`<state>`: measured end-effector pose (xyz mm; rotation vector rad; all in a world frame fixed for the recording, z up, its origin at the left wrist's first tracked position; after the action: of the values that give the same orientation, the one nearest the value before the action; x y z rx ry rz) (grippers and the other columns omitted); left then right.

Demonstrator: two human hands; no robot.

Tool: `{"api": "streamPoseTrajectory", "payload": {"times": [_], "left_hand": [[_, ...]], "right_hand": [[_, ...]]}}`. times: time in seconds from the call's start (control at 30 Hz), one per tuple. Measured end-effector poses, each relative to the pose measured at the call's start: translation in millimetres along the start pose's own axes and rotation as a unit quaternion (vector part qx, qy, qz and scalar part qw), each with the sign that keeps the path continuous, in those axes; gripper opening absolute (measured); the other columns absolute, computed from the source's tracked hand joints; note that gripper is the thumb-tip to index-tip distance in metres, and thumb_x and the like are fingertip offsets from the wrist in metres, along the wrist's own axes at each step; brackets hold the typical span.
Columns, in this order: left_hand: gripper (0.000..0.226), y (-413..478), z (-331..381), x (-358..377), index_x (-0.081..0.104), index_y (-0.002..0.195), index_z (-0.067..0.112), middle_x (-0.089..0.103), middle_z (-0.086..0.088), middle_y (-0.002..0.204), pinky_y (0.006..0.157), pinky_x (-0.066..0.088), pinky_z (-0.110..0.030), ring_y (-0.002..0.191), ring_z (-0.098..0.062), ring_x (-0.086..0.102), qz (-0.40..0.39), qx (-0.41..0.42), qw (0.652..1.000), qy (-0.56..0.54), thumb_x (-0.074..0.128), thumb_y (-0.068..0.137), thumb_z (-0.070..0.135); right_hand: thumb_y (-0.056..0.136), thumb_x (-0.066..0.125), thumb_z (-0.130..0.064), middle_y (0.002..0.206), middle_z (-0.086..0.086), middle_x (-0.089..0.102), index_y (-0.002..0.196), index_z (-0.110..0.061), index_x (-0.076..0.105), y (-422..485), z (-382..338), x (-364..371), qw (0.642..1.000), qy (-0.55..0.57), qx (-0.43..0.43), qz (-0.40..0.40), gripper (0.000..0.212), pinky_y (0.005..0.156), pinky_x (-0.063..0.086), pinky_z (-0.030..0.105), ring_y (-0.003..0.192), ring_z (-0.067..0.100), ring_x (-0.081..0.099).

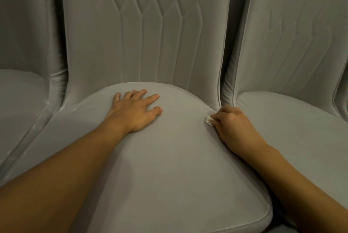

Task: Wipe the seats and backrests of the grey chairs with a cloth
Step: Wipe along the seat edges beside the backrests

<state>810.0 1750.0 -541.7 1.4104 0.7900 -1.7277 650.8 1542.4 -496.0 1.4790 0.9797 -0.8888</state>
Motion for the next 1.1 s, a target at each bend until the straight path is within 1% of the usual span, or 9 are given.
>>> {"api": "streamPoseTrajectory", "payload": {"times": [0.17, 0.27, 0.43, 0.53, 0.67, 0.73, 0.87, 1.0, 1.1], "left_hand": [[0.062, -0.9, 0.5, 0.1, 0.016, 0.154, 0.057, 0.01, 0.011, 0.169, 0.124, 0.001, -0.054, 0.156, -0.018, 0.007, -0.003, -0.002, 1.0, -0.005, 0.025, 0.095, 0.073], [0.062, -0.2, 0.1, 1.0, 0.016, 0.155, 0.057, 0.01, 0.011, 0.169, 0.124, 0.0, -0.054, 0.156, -0.018, 0.007, -0.004, -0.002, 1.0, -0.006, 0.025, 0.095, 0.073], [0.063, -1.6, 1.0, -0.1, 0.015, 0.154, 0.057, 0.01, 0.012, 0.169, 0.124, 0.0, -0.054, 0.155, -0.018, 0.007, -0.003, -0.001, 1.0, -0.007, 0.025, 0.095, 0.074], [0.063, -2.5, 1.5, -1.4, 0.015, 0.155, 0.057, 0.009, 0.011, 0.17, 0.124, -0.001, -0.054, 0.156, -0.017, 0.006, -0.004, 0.0, 1.0, -0.009, 0.025, 0.095, 0.073], [0.063, -1.3, 0.9, 1.5, 0.014, 0.155, 0.057, 0.008, 0.011, 0.17, 0.124, -0.002, -0.054, 0.156, -0.018, 0.005, -0.006, 0.001, 1.0, -0.01, 0.025, 0.095, 0.072], [0.063, -1.3, 2.3, 0.3, 0.014, 0.155, 0.057, 0.008, 0.011, 0.17, 0.124, -0.002, -0.054, 0.156, -0.018, 0.005, -0.001, 0.005, 1.0, -0.012, 0.025, 0.095, 0.072], [0.064, 0.5, 2.2, 2.7, 0.014, 0.155, 0.057, 0.009, 0.01, 0.17, 0.124, -0.002, -0.054, 0.156, -0.018, 0.005, 0.004, 0.006, 1.0, -0.007, 0.024, 0.094, 0.073], [0.064, 2.9, 0.4, 2.8, 0.016, 0.154, 0.057, 0.011, 0.01, 0.169, 0.123, 0.0, -0.055, 0.155, -0.02, 0.007, 0.008, 0.003, 1.0, -0.001, 0.024, 0.093, 0.074], [0.063, 4.0, 1.0, 0.2, 0.019, 0.153, 0.058, 0.014, 0.009, 0.169, 0.123, 0.002, -0.055, 0.154, -0.021, 0.01, 0.017, 0.004, 1.0, -0.003, 0.026, 0.093, 0.073]], "right_hand": [[0.095, 0.064, -0.016, 0.092, 0.011, 0.061, 0.09, -0.011, 0.076, 55.9, 2.0, 25.7, 0.997, -0.055, -0.027, 0.043, 0.014, 0.073, 0.047, 0.042, 0.078, 0.034, 0.051], [0.09, 0.067, -0.012, 0.083, 0.011, 0.059, 0.077, -0.009, 0.073, 87.9, -4.6, 40.1, 0.993, -0.091, -0.057, 0.052, 0.015, 0.069, 0.045, 0.038, 0.07, 0.033, 0.05], [0.086, 0.069, -0.006, 0.081, 0.01, 0.059, 0.074, -0.006, 0.072, 86.7, -12.6, 39.6, 0.993, -0.089, -0.066, 0.046, 0.012, 0.065, 0.049, 0.04, 0.07, 0.031, 0.05], [0.089, 0.069, -0.009, 0.081, 0.008, 0.058, 0.077, -0.008, 0.072, 72.6, -28.0, 32.5, 0.987, -0.098, -0.12, 0.033, 0.013, 0.063, 0.049, 0.04, 0.069, 0.029, 0.049], [0.096, 0.059, -0.018, 0.089, 0.006, 0.06, 0.083, -0.013, 0.07, 81.7, -40.5, 39.9, 0.967, -0.145, -0.207, -0.017, 0.018, 0.067, 0.046, 0.043, 0.075, 0.027, 0.048], [0.096, 0.06, -0.018, 0.09, 0.007, 0.062, 0.082, -0.012, 0.071, 100.5, -36.6, 44.1, 0.968, -0.155, -0.198, -0.01, 0.018, 0.068, 0.046, 0.042, 0.075, 0.029, 0.05], [0.089, 0.063, -0.007, 0.085, 0.013, 0.061, 0.075, -0.006, 0.07, 144.1, -40.6, 67.4, 0.976, -0.159, -0.147, 0.003, 0.015, 0.068, 0.044, 0.042, 0.075, 0.034, 0.052], [0.089, 0.056, -0.002, 0.095, 0.018, 0.063, 0.084, 0.0, 0.071, 177.6, -59.8, 84.6, 0.985, -0.116, -0.124, -0.015, 0.016, 0.076, 0.042, 0.043, 0.086, 0.038, 0.054], [0.093, 0.056, -0.01, 0.103, 0.018, 0.064, 0.095, -0.001, 0.072, 187.4, -62.0, 89.4, 0.996, -0.044, -0.08, -0.013, 0.018, 0.08, 0.043, 0.041, 0.095, 0.039, 0.057]]}}
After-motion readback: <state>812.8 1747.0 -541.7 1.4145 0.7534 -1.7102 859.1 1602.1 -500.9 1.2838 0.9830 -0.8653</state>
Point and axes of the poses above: each hand's wrist, its own y-axis towards the middle knuckle, its own x-axis out of the palm, z = x × y, the point moved 9 cm from there along y, towards the middle knuckle
